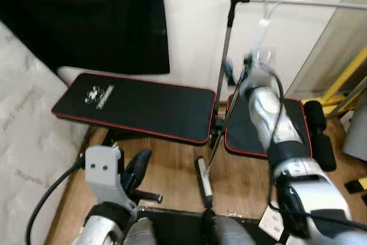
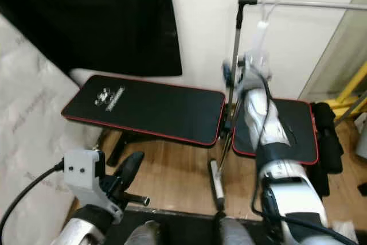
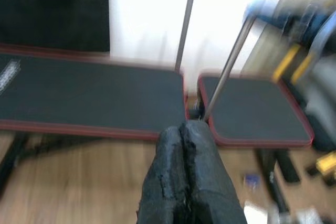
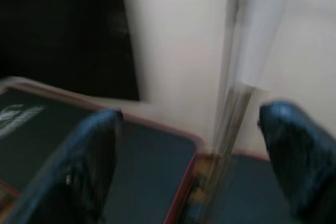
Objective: Sweep floor
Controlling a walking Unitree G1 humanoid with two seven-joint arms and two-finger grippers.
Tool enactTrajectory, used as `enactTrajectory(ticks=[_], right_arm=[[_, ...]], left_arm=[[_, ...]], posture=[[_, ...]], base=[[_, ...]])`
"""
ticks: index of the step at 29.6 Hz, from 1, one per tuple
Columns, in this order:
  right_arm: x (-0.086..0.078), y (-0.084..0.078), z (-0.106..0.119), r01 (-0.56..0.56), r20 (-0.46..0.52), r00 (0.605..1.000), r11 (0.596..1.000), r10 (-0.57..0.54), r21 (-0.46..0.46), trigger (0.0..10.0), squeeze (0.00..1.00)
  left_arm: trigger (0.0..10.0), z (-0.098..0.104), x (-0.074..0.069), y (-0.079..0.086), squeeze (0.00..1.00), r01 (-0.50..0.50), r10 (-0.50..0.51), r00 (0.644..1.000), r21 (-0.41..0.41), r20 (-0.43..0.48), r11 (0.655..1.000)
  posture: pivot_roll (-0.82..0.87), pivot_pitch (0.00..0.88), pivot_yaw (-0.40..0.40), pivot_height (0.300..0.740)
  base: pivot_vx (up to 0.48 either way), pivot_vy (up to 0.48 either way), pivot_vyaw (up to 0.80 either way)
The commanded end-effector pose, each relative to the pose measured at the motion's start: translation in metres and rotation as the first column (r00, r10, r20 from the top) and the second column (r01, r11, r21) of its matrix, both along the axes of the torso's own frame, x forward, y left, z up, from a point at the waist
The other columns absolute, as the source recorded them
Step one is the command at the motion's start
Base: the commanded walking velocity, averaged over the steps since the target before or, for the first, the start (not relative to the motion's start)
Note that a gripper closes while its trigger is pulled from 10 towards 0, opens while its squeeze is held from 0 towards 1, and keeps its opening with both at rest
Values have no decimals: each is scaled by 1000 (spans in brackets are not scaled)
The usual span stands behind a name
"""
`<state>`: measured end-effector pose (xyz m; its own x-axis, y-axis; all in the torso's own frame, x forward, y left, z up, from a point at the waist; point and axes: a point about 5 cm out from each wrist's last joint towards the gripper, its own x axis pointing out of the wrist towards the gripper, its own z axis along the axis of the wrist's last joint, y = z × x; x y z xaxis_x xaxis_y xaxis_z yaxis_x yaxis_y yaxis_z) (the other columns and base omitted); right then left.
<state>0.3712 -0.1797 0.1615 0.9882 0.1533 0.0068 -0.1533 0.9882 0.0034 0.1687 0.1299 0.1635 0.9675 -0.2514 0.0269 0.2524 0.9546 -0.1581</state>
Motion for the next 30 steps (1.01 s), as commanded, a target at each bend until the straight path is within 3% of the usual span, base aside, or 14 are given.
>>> enactTrajectory(ticks=[1,4,6,8,10,15,17,21,23,26,27,28,29,30], right_arm=[[-9,15,0,-161,-20,987,986,162,53,10000,0],[-18,14,0,-229,-24,972,969,232,87,10000,0],[-36,14,3,-363,-31,927,917,373,163,10000,0],[-36,14,3,-363,-31,927,917,373,163,10000,0],[-50,13,3,-453,-50,883,875,467,171,10000,0],[-68,-2,-6,-473,-123,861,865,494,166,10000,0],[-68,-2,-6,-473,-123,861,865,494,166,10000,0],[-101,-26,-31,-464,-220,835,861,504,208,10000,0],[-107,-32,-37,-456,-245,830,863,500,218,10000,0],[-120,-56,-67,-349,-368,842,919,394,184,10000,0],[-120,-56,-67,-349,-368,842,919,394,184,10000,0],[-124,-75,-92,-207,-449,860,970,241,126,10000,0],[-124,-75,-92,-207,-449,860,970,241,126,10000,0],[-125,-82,-103,-151,-480,858,983,181,101,10000,0]], left_arm=[[10000,-9,-2,3,0,-22,22,999,1,-49,1000],[10000,-9,-1,3,0,-26,26,998,-1,-49,1000],[10000,-11,1,4,0,-38,37,998,-15,-55,999],[10000,-11,1,4,0,-38,37,998,-15,-55,999],[10000,-12,3,5,0,-49,48,997,-25,-60,998],[10000,-12,6,8,0,-66,64,996,-37,-55,997],[10000,-12,6,8,0,-66,64,996,-37,-55,997],[10000,-17,10,23,0,-138,137,989,-8,-61,990],[10000,-20,10,28,0,-158,157,985,-5,-67,987],[10000,-38,4,54,0,-251,250,959,4,-131,968],[10000,-38,4,54,0,-251,250,959,4,-131,968],[10000,-65,-3,78,0,-339,337,916,27,-219,940],[10000,-65,-3,78,0,-339,337,916,27,-219,940],[10000,-76,-7,87,0,-376,372,893,36,-255,926]], posture=[[44,221,-20,740],[35,215,-21,740],[26,206,-24,740],[26,206,-24,740],[24,199,-29,740],[16,185,-40,740],[16,185,-40,740],[10,170,-49,740],[6,162,-50,740],[-3,142,-49,740],[-3,142,-49,740],[-5,124,-48,740],[-5,124,-48,740],[-5,124,-48,740]], base=[[281,0,0],[276,0,0],[0,0,0],[0,0,0],[0,0,0],[0,0,0],[0,0,0],[0,0,0],[0,0,0],[0,0,0],[0,0,0],[0,0,0],[0,0,0],[0,0,0]])
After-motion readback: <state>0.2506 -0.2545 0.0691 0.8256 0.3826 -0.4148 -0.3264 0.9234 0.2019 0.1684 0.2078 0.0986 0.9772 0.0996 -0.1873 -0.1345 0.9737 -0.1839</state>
